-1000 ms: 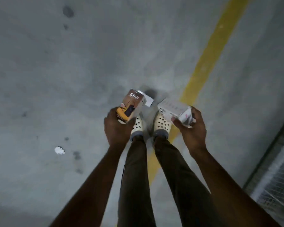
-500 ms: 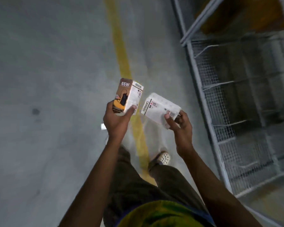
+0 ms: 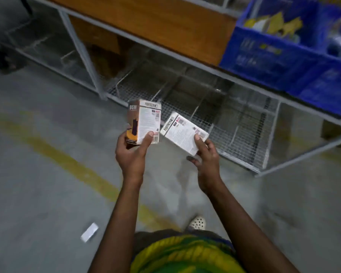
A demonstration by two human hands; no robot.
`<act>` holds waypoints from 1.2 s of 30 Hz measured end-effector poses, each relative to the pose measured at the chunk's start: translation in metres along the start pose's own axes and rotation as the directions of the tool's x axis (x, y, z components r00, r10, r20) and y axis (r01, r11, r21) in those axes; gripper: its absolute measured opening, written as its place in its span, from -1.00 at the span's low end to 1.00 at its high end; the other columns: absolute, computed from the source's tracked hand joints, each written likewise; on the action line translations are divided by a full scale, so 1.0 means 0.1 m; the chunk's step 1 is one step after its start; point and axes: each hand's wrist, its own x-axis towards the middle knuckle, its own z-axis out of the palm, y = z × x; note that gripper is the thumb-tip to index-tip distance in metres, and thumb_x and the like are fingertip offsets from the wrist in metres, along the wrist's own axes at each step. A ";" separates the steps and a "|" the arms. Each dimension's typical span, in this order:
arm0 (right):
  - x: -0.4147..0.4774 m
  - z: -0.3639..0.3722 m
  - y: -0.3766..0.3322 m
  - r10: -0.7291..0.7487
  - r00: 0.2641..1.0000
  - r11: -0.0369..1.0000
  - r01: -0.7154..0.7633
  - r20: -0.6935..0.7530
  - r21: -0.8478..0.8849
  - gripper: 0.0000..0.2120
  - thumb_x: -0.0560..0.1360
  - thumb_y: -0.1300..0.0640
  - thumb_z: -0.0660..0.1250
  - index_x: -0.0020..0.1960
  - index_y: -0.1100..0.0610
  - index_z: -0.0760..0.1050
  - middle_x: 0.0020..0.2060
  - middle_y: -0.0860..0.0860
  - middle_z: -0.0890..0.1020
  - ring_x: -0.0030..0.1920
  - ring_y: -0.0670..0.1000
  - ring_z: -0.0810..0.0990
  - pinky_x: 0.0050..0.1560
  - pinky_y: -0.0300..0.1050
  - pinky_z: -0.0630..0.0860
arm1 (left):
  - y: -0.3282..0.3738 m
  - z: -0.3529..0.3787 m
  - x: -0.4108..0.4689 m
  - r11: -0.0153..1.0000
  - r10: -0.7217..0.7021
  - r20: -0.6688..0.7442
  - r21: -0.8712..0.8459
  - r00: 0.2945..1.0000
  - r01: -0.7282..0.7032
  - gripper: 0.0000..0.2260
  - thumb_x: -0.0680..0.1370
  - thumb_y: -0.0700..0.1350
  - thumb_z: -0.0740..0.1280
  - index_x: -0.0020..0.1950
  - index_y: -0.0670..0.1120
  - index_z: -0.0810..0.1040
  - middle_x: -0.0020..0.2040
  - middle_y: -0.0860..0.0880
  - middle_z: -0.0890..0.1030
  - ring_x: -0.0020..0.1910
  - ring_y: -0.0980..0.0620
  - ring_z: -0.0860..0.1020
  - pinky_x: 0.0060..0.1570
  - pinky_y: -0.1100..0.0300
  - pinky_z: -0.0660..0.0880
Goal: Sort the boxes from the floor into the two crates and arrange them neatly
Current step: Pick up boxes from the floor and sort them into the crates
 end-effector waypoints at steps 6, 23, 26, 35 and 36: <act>0.29 -1.11 -0.87 -0.011 0.996 0.959 0.037 -0.091 0.281 -0.49 0.45 -0.16 0.45 0.33 0.01 0.57 0.15 0.03 0.71 0.02 -0.01 0.64 -0.11 -0.10 0.56 | 0.21 1.54 -0.56 0.942 -0.241 0.266 -0.168 0.933 0.291 -0.72 0.48 -0.06 0.52 0.14 -0.14 0.66 -0.05 -0.13 0.68 -0.16 -0.04 0.61 -0.30 0.14 0.57; 1.85 -2.75 -3.04 -0.198 0.930 0.650 0.361 -0.309 0.669 -0.70 0.52 0.04 0.39 0.20 0.16 0.60 -0.05 0.13 0.69 -0.13 0.06 0.67 0.00 0.01 0.65 | 0.93 5.34 -0.82 0.658 -0.343 0.870 -0.046 0.354 0.752 -0.54 0.54 0.16 0.33 0.22 -0.19 0.60 -0.13 -0.16 0.65 -0.31 -0.04 0.59 -0.24 0.12 0.54; 2.32 -2.87 -3.48 -0.211 0.932 0.604 0.362 -0.295 0.710 -0.66 0.52 0.08 0.42 0.25 0.20 0.56 0.01 0.18 0.66 0.03 0.16 0.65 0.13 0.10 0.65 | 1.07 5.99 -0.70 0.577 -0.350 0.910 0.024 0.221 0.816 -0.52 0.58 0.18 0.28 0.14 -0.24 0.62 -0.13 -0.20 0.65 -0.31 -0.06 0.58 -0.28 0.16 0.57; 3.83 -3.20 -4.59 -0.051 0.926 0.477 0.352 -0.374 0.805 -0.70 0.56 0.11 0.40 0.22 0.26 0.55 0.09 0.23 0.63 -0.04 0.17 0.63 -0.16 -0.05 0.69 | 1.28 7.76 -0.22 0.461 -0.499 0.863 0.190 0.076 0.867 -0.48 0.59 0.21 0.20 0.17 -0.23 0.60 -0.11 -0.19 0.67 -0.38 -0.06 0.59 -0.39 0.25 0.50; 3.94 -3.22 -4.66 -0.056 0.928 0.464 0.350 -0.368 0.814 -0.70 0.57 0.09 0.39 0.21 0.25 0.55 0.06 0.22 0.63 -0.06 0.17 0.63 -0.14 -0.06 0.69 | 1.28 7.89 -0.19 0.452 -0.512 0.856 0.194 0.074 0.871 -0.47 0.59 0.21 0.19 0.21 -0.23 0.58 -0.09 -0.20 0.66 -0.40 -0.08 0.62 -0.38 0.25 0.49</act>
